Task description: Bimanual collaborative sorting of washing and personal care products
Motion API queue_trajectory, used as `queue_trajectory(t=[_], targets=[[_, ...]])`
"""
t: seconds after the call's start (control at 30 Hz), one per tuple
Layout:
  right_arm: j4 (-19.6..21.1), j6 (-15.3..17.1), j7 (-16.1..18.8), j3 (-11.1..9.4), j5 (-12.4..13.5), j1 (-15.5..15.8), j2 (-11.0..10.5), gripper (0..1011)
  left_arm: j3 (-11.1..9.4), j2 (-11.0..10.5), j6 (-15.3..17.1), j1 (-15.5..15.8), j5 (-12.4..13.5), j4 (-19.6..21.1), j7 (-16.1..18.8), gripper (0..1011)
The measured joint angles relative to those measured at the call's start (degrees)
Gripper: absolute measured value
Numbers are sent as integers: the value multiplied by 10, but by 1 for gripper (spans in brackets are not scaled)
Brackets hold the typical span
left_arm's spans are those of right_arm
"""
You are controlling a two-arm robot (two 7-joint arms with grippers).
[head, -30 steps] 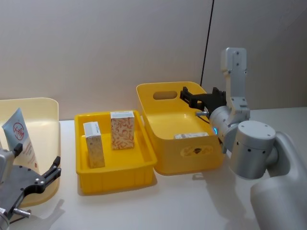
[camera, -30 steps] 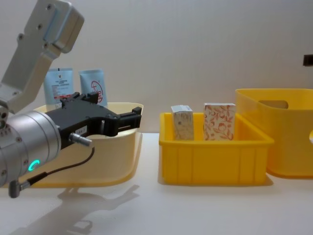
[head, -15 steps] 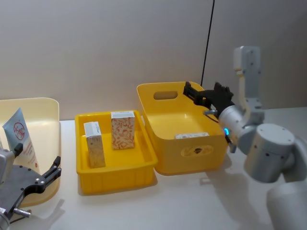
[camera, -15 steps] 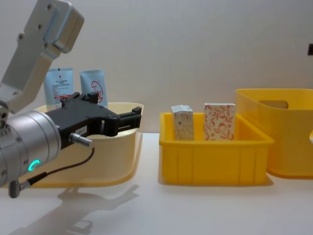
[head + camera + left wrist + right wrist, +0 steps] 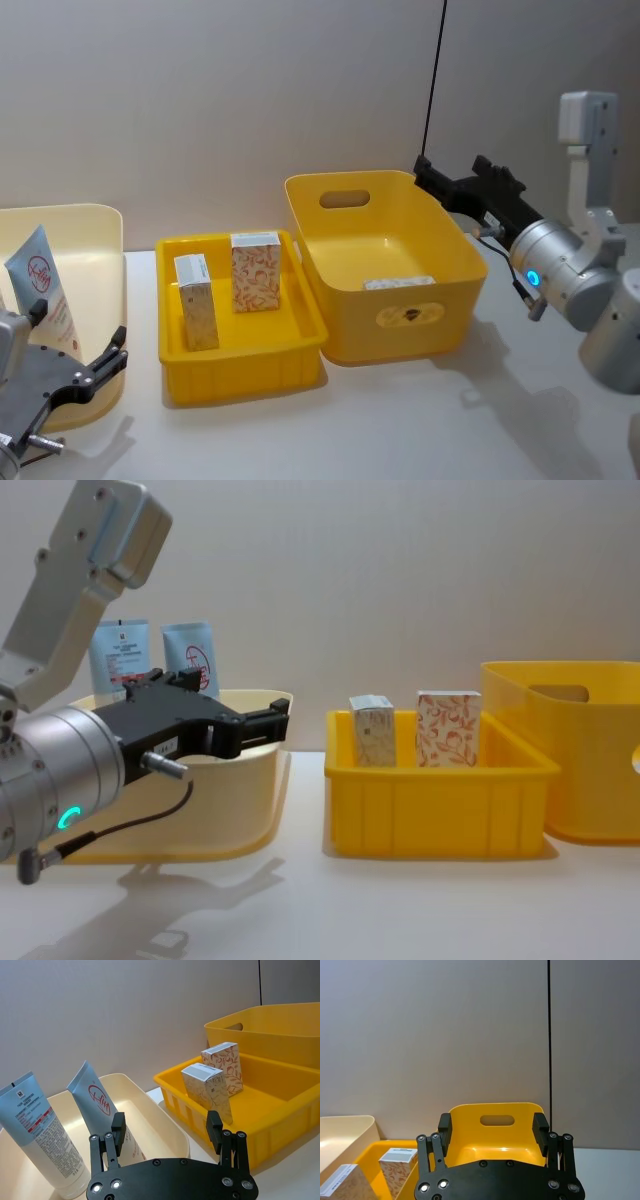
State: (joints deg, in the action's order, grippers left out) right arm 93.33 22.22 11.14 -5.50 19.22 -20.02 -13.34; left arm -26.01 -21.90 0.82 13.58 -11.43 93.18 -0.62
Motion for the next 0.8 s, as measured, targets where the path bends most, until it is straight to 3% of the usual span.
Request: queue_trajectory(t=[0.5, 0.8], targets=[[18, -7, 34, -17, 23, 15, -15, 1001, 21, -17, 17, -17, 29, 31, 34, 1003], [23, -9, 42, -21, 28, 19, -19, 1001, 43, -27, 12, -30, 25, 42, 36, 1003]])
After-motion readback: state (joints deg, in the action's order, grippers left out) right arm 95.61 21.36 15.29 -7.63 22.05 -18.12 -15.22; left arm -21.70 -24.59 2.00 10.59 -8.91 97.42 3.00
